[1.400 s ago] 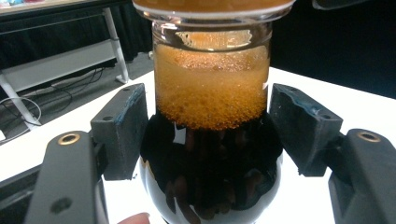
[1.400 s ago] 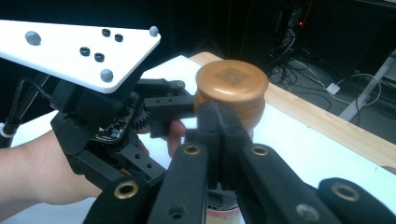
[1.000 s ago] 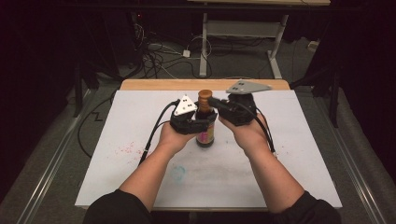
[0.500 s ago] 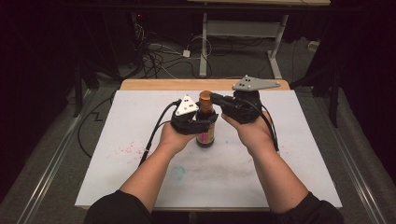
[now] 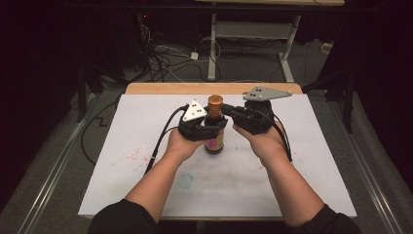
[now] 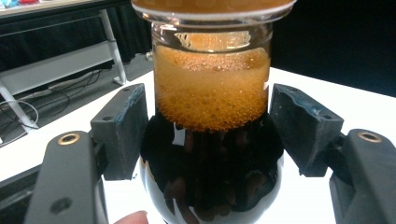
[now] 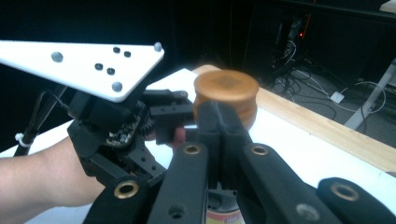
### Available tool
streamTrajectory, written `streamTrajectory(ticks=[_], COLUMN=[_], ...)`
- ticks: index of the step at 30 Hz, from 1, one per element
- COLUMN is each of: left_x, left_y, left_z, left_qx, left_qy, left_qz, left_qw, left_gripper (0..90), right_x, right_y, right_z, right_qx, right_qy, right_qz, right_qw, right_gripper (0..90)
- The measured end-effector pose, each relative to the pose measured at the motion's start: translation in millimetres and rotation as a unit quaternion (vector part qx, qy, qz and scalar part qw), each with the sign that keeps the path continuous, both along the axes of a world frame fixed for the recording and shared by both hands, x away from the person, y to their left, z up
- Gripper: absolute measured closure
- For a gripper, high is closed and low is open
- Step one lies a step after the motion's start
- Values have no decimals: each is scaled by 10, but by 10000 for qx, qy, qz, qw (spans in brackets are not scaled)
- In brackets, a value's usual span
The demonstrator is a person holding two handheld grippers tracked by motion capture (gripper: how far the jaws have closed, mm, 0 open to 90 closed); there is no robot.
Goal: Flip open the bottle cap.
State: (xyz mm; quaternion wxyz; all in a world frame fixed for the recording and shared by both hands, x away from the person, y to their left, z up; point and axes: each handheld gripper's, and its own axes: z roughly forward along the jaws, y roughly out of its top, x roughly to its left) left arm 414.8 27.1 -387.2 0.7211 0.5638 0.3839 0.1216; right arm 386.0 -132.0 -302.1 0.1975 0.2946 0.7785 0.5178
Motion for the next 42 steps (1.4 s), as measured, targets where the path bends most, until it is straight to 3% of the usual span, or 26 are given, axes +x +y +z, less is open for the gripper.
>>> streamTrajectory(ticks=[22,29,42], left_x=[-9,-11,-11], left_y=[-5,-4,3], left_z=[-6,-11,-9], left_qx=[-22,-40,-40], left_qy=[-19,-37,-27], left_qz=[4,23,31], left_qw=[10000,10000,10000], left_gripper=[286,287,287], right_x=[35,57,64], right_y=[47,58,95], right_z=[-89,-63,-21], right_qx=[-116,-48,21], right_qy=[135,209,144], right_qz=[20,9,-1], right_qw=[9998,9998,9999], right_gripper=[900,900,900])
